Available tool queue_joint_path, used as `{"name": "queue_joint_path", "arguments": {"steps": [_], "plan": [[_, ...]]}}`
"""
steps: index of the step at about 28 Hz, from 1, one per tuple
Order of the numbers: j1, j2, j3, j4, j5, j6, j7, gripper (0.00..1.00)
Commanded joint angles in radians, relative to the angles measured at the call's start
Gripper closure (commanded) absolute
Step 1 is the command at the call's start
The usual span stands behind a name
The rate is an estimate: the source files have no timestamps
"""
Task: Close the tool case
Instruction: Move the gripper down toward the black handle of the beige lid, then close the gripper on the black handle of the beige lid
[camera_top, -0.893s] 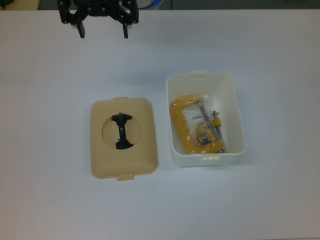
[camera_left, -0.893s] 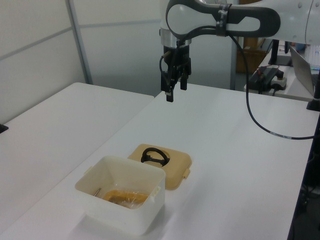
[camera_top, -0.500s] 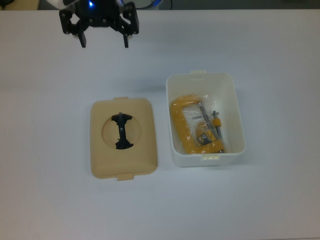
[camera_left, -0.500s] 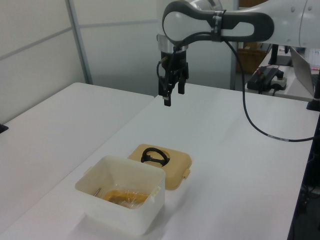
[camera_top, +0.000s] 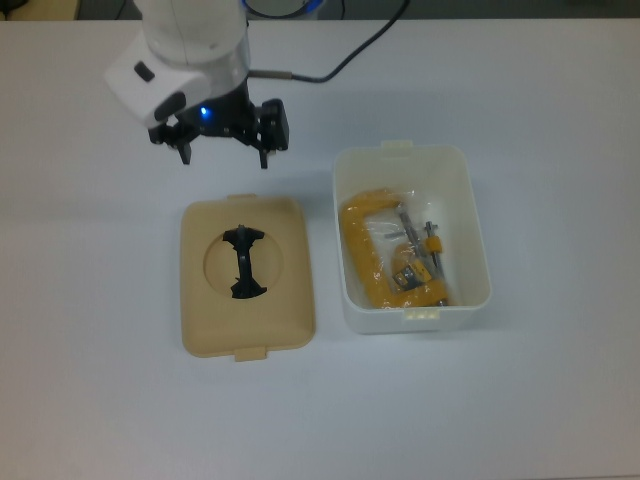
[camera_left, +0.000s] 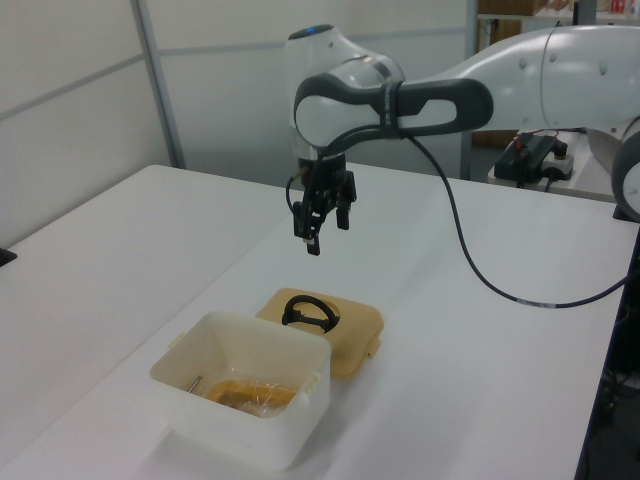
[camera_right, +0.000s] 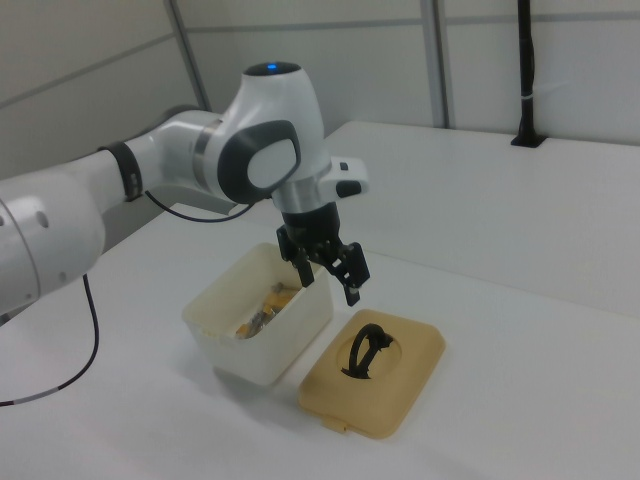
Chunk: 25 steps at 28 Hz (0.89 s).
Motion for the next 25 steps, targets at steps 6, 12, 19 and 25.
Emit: {"name": "queue_joint_path", "arguments": {"steps": [6,12,19,25], "plan": [[0.013,0.082,0.011,-0.009,-0.027,0.121,0.072,0.0],[0.013,0.132,0.019,-0.011,-0.05,0.165,0.096,0.0],[0.015,0.163,0.019,-0.011,-0.055,0.185,0.104,0.0],[0.013,0.181,0.019,-0.011,-0.061,0.205,0.104,0.06]]}}
